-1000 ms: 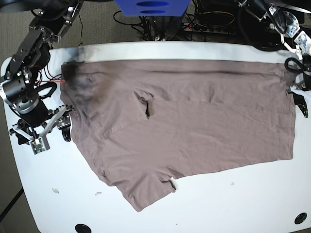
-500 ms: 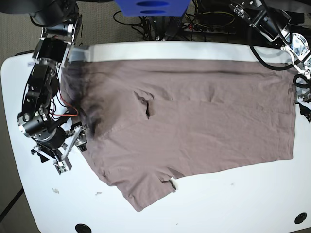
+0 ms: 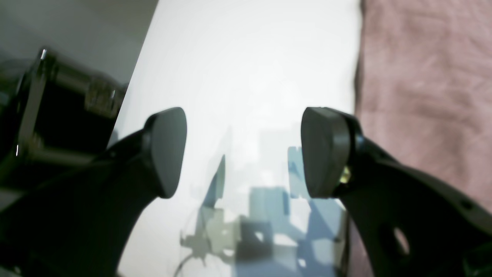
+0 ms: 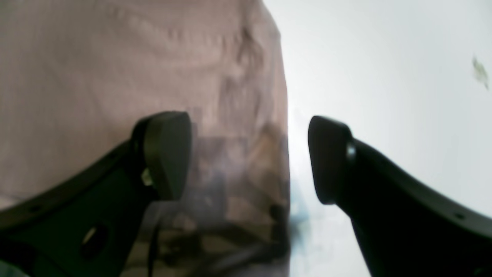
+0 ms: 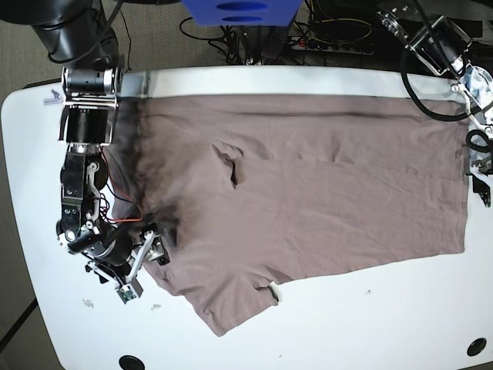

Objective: Fold the T-shirt properly
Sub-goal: 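Release the edge and reach the right gripper to the shirt's hem corner, then reach the left gripper to the other hem corner and grasp it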

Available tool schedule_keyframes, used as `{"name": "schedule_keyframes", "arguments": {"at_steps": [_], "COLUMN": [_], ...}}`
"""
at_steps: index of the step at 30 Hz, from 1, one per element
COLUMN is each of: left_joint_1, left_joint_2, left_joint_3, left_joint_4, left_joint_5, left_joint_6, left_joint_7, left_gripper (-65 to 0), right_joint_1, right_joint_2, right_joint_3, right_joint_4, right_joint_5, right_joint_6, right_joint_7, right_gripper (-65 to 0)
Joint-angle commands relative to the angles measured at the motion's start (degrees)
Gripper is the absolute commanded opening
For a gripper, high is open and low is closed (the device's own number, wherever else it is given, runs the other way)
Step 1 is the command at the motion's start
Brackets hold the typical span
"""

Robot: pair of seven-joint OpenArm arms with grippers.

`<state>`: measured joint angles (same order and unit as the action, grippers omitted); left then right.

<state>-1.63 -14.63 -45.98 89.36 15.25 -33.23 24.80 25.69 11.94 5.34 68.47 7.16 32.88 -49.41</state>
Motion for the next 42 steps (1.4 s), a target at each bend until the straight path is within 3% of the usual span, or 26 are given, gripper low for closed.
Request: {"name": "schedule_keyframes", "arguments": {"at_steps": [1,15,24,26,31,32,36,42], "left_joint_1": [-0.61,-0.44,-0.44,-0.70,-0.97,-1.32,-2.11,-5.36], "left_joint_2": [-1.06,-0.97,-0.97,-0.97,-1.06,-1.15,-1.06,-1.41], "left_joint_3": [0.04,0.04,0.04,0.13,1.18,2.06,3.38,6.72], "left_joint_4": [1.06,1.06,1.06,1.06,0.88,0.88,0.62,-3.69], "left_joint_5": [-0.52,-0.43,-0.43,-0.43,-0.52,-0.61,-0.52,-0.61], "left_joint_6": [0.49,0.49,0.49,0.49,0.49,0.49,0.49,0.49], "left_joint_7": [-1.19,-1.19,-1.19,-1.19,-1.19,-1.19,-1.19,-1.37], "left_gripper": [-20.6,-20.6,-20.6,-20.6,-20.6,-20.6,-20.6,-20.6], "right_joint_1": [3.80,10.48,11.98,11.98,11.89,11.89,11.80,11.80], "right_joint_2": [0.41,0.32,0.32,0.32,0.32,0.32,0.32,0.32], "right_joint_3": [-1.08,-5.92,-9.08,-9.43,-9.70,-9.70,-9.70,-9.70], "right_joint_4": [-3.63,-23.41,-30.09,-30.18,-30.18,-30.18,-30.18,-30.18], "right_joint_5": [0.53,0.53,0.53,0.53,0.53,0.53,0.53,0.53], "right_joint_6": [-0.05,-0.14,-0.14,-0.14,-0.14,-0.14,-0.14,-0.14], "right_joint_7": [3.91,19.12,23.52,23.78,23.69,23.69,23.69,23.78], "right_gripper": [-19.9,-19.9,-21.3,-27.8,-61.0,-65.0,-62.0,-65.0]}}
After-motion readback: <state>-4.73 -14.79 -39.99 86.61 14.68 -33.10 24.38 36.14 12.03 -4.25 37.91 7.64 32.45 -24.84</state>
